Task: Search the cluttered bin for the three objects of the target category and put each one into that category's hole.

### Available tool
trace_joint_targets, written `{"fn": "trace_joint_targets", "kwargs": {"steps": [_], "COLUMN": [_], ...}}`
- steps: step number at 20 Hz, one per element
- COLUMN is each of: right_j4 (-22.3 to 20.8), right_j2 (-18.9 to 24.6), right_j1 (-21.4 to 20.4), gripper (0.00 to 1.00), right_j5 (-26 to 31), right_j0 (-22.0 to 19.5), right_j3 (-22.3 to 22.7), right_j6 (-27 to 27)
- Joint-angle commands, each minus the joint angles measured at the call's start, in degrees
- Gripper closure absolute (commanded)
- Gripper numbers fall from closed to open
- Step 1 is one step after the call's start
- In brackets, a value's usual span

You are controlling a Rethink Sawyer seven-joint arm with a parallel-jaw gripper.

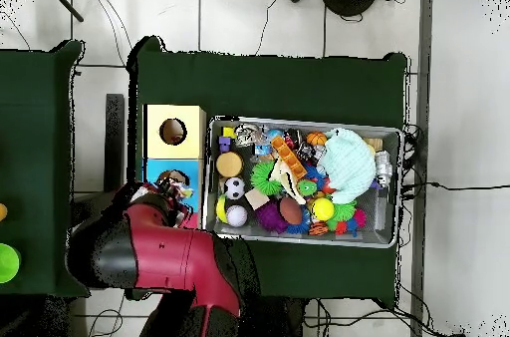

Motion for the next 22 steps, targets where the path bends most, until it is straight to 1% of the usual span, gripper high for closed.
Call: {"fn": "trace_joint_targets", "kwargs": {"steps": [1,3,5,7,10,17,19,21,22], "right_j4": [2.45,3.26,3.51,2.99,2.81,2.65,2.44,2.2,2.19], "right_j2": [4.67,6.74,8.02,7.28,4.96,4.44,3.2,0.54,-0.06], "right_j1": [0.44,0.21,0.3,0.28,0.55,0.85,1.63,2.71,2.95], "gripper": [1.0,1.0,1.0,1.0,1.0,1.0,1.0,1.0,1.0], "right_j5": [-5.66,-8.77,-10.89,-11.96,-11.54,-13.28,-13.58,-13.45,-12.59], "right_j0": [-1.33,-2.49,-3.31,-3.12,-1.21,-0.47,0.19,1.89,2.1], "right_j3": [-1.16,0.07,0.38,-0.15,-2.53,-5.06,-6.28,-8.14,-9.26], "right_j6": [9.96,9.95,9.69,9.4,9.54,8.95,8.87,9.01,8.8]}}
